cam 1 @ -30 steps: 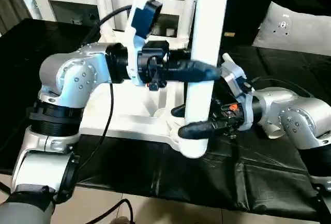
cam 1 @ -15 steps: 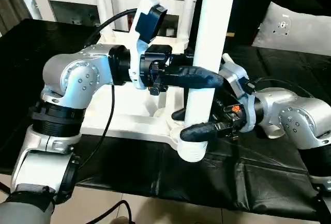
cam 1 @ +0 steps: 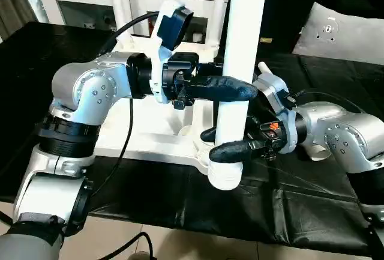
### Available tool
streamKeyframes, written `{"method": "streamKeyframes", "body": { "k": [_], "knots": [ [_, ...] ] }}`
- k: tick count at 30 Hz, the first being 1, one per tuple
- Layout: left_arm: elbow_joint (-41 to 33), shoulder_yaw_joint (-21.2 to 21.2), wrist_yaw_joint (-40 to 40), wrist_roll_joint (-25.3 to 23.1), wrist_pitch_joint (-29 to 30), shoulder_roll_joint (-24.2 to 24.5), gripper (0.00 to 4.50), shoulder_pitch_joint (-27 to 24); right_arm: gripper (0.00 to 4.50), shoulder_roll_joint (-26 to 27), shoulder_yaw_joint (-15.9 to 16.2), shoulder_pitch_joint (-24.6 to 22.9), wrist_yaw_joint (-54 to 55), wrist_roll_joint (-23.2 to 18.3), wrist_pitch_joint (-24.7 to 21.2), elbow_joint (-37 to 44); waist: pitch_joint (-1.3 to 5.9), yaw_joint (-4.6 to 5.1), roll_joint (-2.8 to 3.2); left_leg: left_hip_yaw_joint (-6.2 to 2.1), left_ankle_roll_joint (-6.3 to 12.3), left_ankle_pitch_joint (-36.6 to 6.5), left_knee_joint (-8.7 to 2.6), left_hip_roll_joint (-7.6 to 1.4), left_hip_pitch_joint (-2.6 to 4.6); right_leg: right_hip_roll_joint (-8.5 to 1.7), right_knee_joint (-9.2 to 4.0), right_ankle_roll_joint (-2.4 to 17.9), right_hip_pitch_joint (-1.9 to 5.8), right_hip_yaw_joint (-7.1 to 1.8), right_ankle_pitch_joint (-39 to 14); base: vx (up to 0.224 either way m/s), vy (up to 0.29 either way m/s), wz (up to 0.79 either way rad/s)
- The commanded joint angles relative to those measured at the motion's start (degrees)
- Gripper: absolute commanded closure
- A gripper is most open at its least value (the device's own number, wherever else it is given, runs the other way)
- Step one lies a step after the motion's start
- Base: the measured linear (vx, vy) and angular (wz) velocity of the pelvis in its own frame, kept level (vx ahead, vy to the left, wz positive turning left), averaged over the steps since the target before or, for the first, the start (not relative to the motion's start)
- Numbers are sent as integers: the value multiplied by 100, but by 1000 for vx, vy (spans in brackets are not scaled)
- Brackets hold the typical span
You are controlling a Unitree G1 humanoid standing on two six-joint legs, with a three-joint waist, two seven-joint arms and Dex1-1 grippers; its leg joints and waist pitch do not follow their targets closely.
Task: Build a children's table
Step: Pick table leg
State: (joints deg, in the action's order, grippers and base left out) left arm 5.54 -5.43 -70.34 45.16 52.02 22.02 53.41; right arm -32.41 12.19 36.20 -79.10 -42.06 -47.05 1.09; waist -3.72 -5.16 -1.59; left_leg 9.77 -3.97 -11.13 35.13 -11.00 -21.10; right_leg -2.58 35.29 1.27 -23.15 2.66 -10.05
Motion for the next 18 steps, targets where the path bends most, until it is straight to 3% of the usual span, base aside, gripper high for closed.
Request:
{"method": "streamKeyframes", "body": {
  "k": [1, 2, 3, 4, 7, 13, 16, 17, 18],
  "knots": [
    [-65, -77, 250, -217, -129, 24, 268, 187, 255, 37, 9, -21, 41, 23, -38, 14, 450, -16, -24, -17, 82, -377, -333, -160, 39, -447, -365, 1081, 362, -241, -1207, 0, 0, 0],
    [-84, -74, 287, -198, -69, 22, 268, 183, 255, 52, 1, -29, 65, 28, -29, 12, 451, -19, -32, -17, 77, -377, -333, -157, 35, -451, -365, 1079, 369, -242, -1218, 0, 0, 0],
    [-125, -59, 301, -150, -10, 15, 212, 169, 255, 69, -2, -40, 89, 35, -22, 12, 451, -25, -29, -18, 74, -375, -332, -158, 35, -454, -365, 1077, 369, -241, -1223, 0, 0, 0],
    [-188, -37, 313, -110, 26, 1, 198, 143, 255, 91, -2, -53, 115, 49, -18, 14, 457, -24, -27, -18, 70, -357, -332, -161, 34, -456, -356, 1084, 372, -241, -1195, 0, 0, 0],
    [-342, -56, 367, -56, 134, -54, 191, 73, 255, 170, 9, -82, 218, 107, 25, -3, 458, -15, -9, -25, 59, -366, -333, -170, 35, -455, -351, 1137, 367, -237, -1099, 0, 0, 0],
    [-288, -49, 700, -169, 90, -257, 125, 25, 260, 329, -32, -141, 465, 154, 70, -17, 453, -23, -6, -24, 26, -405, -333, -160, 37, -450, -369, 1111, 370, -238, -1176, 0, 0, 0],
    [-395, 195, 899, 74, 65, -472, 116, -149, 260, 409, -101, -321, 601, 96, 54, 109, 463, -30, 11, -27, 28, -392, -330, -163, 26, -452, -359, 1159, 382, -234, -1032, 0, 0, 0],
    [-548, 363, 972, 352, 125, -606, 106, -315, 260, 481, -192, -444, 710, 13, 21, 184, 464, -43, 73, -39, 16, -392, -329, -163, 26, -462, -344, 1193, 383, -233, -977, 0, 0, 0],
    [-664, 452, 986, 524, 169, -678, 92, -417, 260, 529, -256, -511, 780, -46, -9, 225, 474, -37, 56, -32, 33, -381, -324, -162, 15, -456, -345, 1253, 396, -233, -811, 0, 0, 0]
  ]
}}
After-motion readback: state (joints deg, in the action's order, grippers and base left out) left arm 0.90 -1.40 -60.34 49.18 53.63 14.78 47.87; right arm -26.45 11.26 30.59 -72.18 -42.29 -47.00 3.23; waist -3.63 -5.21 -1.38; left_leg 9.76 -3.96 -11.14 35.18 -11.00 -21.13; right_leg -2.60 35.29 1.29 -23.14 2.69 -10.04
